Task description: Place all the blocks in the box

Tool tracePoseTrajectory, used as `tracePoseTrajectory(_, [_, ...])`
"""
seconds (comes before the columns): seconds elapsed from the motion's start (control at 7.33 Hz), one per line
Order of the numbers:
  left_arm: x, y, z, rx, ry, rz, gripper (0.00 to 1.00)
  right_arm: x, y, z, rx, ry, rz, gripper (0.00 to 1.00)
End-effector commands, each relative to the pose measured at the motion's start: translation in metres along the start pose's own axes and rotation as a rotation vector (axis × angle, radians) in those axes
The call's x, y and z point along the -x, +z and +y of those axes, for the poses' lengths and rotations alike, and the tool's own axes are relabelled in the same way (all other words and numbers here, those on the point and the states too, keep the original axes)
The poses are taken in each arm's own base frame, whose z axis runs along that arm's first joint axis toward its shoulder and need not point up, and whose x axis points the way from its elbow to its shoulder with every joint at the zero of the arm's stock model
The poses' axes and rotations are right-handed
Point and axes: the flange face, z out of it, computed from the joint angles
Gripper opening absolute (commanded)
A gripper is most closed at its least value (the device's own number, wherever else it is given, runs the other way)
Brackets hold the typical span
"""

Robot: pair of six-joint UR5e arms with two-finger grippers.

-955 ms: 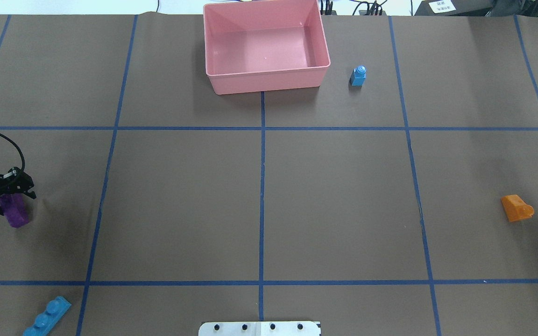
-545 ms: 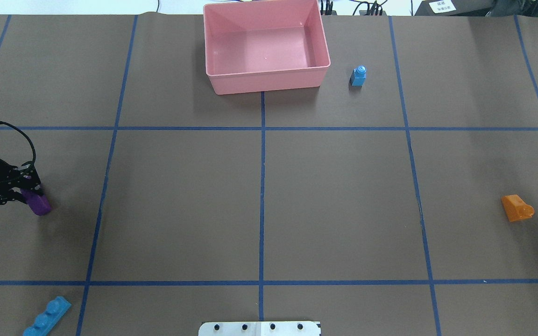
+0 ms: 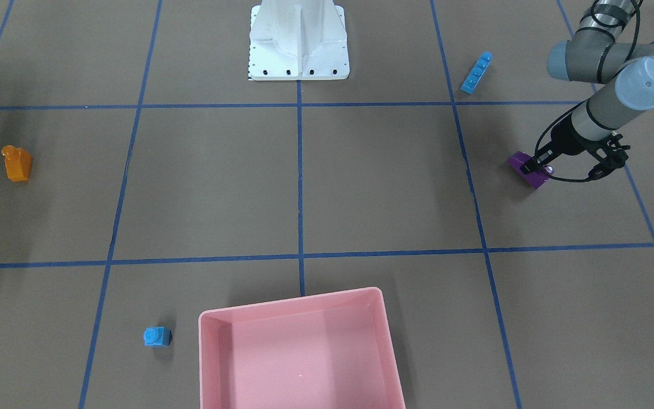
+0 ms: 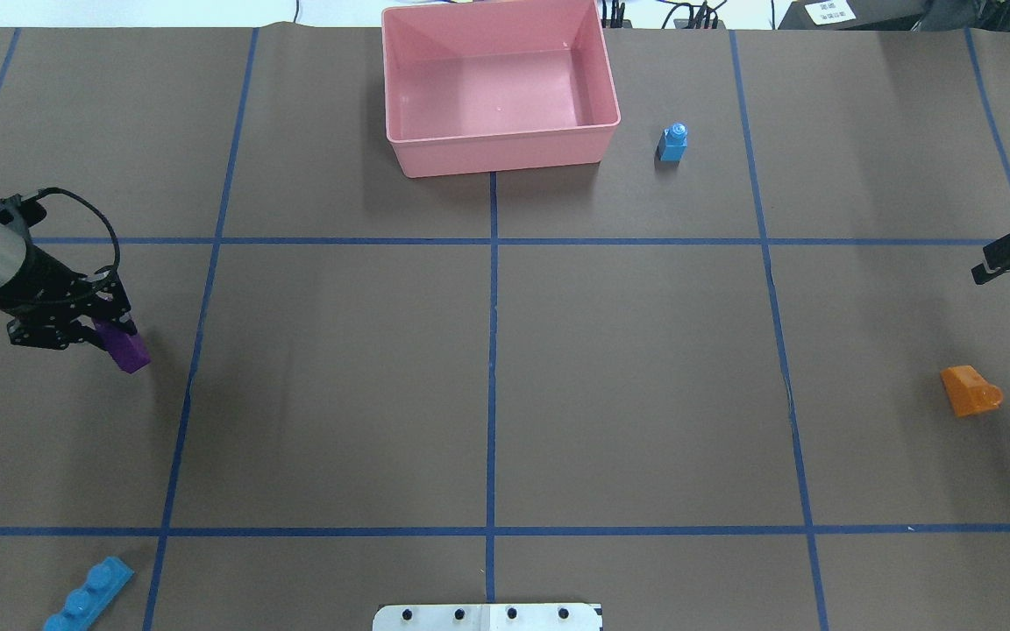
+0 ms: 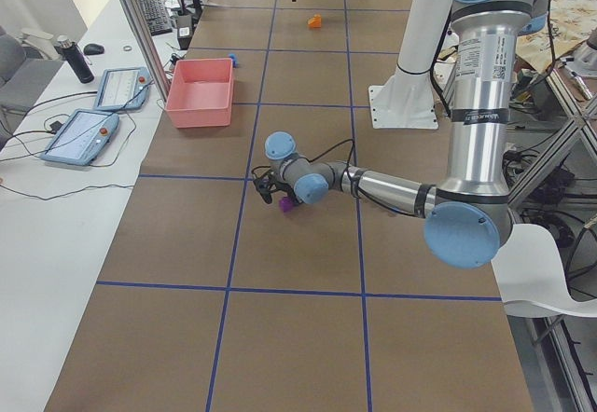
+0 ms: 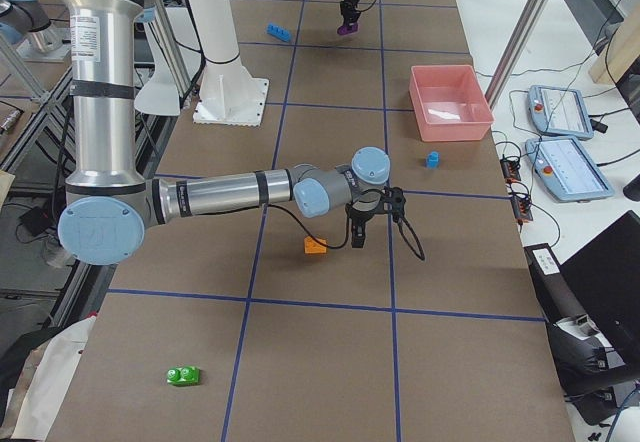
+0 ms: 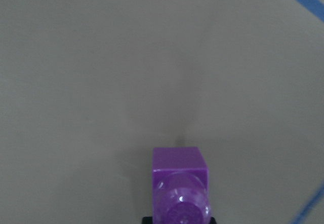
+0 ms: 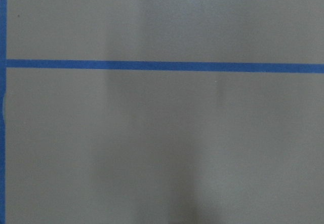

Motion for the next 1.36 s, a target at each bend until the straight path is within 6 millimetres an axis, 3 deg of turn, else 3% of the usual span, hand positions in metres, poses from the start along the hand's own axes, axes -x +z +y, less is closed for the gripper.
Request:
tracePoseTrajectory(0.0, [-0.114,-0.04,0.008,-0.018,0.004,0.023,0.0,0.019,0.022,0.003,0.032,0.014,0.017,1.0])
tracePoseTrajectory(0.14, [-0.152,-0.067,0.007,-0.043,0.014,0.059,0.0,0.004,0.029,0.015,0.053,0.021,0.028,1.0])
tracePoseTrajectory(0.27, [-0.208,-0.094,-0.004,-0.063,-0.001,0.079,0.0,-0.005,0.04,0.029,0.066,0.002,0.032,1.0])
tracePoseTrajectory(0.41, [-0.278,-0.12,-0.012,-0.077,-0.012,0.086,0.0,-0.005,0.047,0.036,0.079,-0.008,0.024,1.0])
tracePoseTrajectory(0.68, [-0.368,-0.149,-0.004,-0.082,0.008,0.111,0.0,0.002,0.072,0.051,0.136,-0.035,0.036,1.0])
tracePoseTrajectory(0.95, [-0.441,-0.157,-0.004,-0.141,-0.03,0.088,0.0,-0.002,0.102,0.06,0.191,-0.042,0.059,1.0])
tracePoseTrajectory(1.23, [-0.463,-0.117,0.005,-0.191,-0.009,0.077,0.0,-0.005,0.118,0.075,0.234,-0.048,0.075,1.0])
